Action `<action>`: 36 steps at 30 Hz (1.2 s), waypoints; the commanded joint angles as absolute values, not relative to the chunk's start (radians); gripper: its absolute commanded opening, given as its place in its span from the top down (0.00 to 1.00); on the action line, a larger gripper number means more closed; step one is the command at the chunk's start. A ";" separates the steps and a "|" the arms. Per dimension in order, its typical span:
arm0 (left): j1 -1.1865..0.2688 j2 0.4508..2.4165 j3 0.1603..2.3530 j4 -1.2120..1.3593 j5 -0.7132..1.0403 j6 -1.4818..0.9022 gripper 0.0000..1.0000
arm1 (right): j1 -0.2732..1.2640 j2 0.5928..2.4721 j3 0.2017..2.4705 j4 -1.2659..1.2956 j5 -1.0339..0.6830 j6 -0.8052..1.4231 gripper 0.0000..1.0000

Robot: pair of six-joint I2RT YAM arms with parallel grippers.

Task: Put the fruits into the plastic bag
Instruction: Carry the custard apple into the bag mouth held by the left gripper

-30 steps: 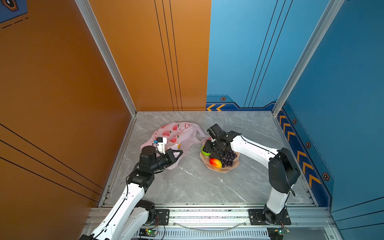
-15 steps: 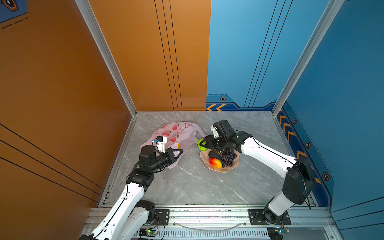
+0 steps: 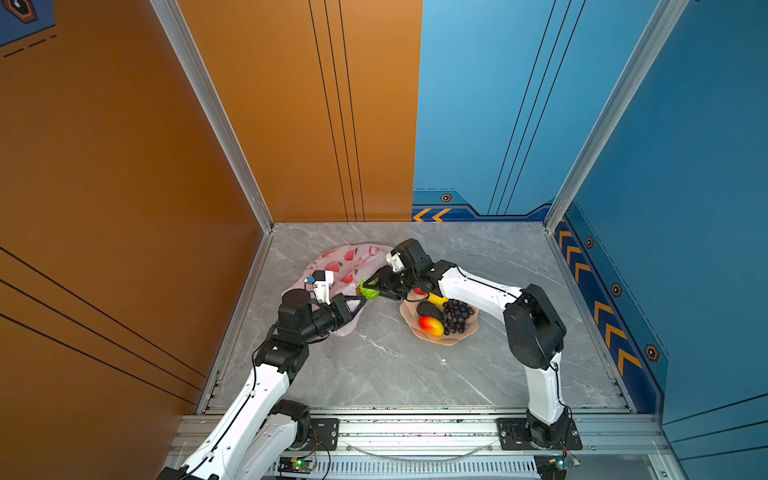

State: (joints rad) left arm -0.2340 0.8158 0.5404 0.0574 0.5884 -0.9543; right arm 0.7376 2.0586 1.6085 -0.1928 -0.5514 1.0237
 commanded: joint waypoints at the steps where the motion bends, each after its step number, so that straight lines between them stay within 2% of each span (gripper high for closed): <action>1: -0.234 0.825 0.553 0.099 0.607 -0.962 1.00 | 0.757 2.118 1.679 -0.130 -0.596 1.067 0.57; 4: -0.237 0.828 0.541 0.118 0.599 -0.964 1.00 | 0.776 2.161 1.705 -0.095 -0.619 1.097 0.57; 12: -0.253 0.828 0.449 0.219 0.562 -0.975 1.00 | 0.821 2.271 1.704 0.198 -0.720 1.308 0.56; 16: -0.253 0.816 0.404 0.250 0.551 -0.977 1.00 | 0.841 2.308 1.737 0.221 -0.746 1.334 0.54; 19: -0.247 0.802 0.380 0.255 0.548 -0.975 1.00 | 0.853 2.326 1.769 0.186 -0.761 1.315 0.48; 24: -0.235 0.786 0.368 0.252 0.549 -0.973 1.00 | 0.865 2.341 1.790 0.149 -0.774 1.294 0.28; 26: -0.230 0.781 0.365 0.250 0.552 -0.971 1.00 | 0.867 2.340 1.790 0.139 -0.775 1.286 0.23; 36: -0.213 0.769 0.357 0.245 0.567 -0.972 1.00 | 0.867 2.319 1.789 0.122 -0.781 1.262 0.20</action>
